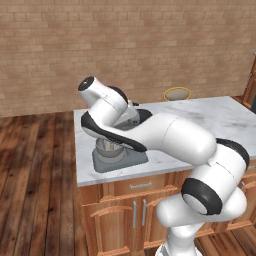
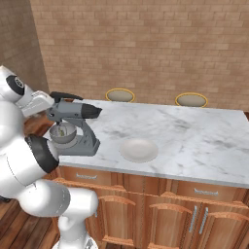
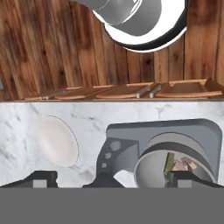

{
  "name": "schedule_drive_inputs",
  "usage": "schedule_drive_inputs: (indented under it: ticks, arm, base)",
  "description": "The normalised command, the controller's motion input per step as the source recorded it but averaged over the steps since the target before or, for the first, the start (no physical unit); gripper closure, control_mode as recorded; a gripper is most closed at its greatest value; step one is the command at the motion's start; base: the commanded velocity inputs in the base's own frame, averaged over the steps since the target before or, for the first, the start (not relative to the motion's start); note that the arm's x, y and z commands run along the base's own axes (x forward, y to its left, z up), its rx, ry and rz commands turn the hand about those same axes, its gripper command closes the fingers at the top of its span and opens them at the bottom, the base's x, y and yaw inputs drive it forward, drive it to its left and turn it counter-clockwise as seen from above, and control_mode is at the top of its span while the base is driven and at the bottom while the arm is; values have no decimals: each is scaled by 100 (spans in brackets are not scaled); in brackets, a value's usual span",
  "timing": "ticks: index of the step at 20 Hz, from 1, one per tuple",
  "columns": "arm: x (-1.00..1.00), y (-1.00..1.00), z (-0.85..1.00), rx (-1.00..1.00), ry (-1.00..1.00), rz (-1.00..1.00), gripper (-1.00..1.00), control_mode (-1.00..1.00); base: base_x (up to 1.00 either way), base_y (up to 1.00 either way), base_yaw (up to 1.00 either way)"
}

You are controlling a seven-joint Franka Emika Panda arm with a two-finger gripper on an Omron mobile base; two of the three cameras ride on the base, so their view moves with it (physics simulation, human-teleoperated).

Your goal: Add butter and sugar cubes to the stand mixer bowl and then turn on the stand mixer to begin making frosting.

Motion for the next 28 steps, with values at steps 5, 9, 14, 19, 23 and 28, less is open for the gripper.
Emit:
schedule_drive_inputs:
  ticks: [5, 9, 14, 19, 23, 28]
  arm:
    - [9, 0, -26, -7, 0, 8, -100, -100]
    - [27, 0, -22, -5, 2, 8, -100, -100]
    - [33, 0, -9, -2, 1, 9, -100, -100]
    - [21, 0, -6, -1, 0, 7, -100, -100]
    - [14, 0, -12, -3, 0, 4, -100, -100]
    - [15, 9, -12, -3, 0, 0, -100, -100]
  base:
    - [0, 0, 0]
    - [0, 0, 0]
    - [0, 0, 0]
    - [0, 0, 0]
    - [0, 0, 0]
    - [0, 0, 0]
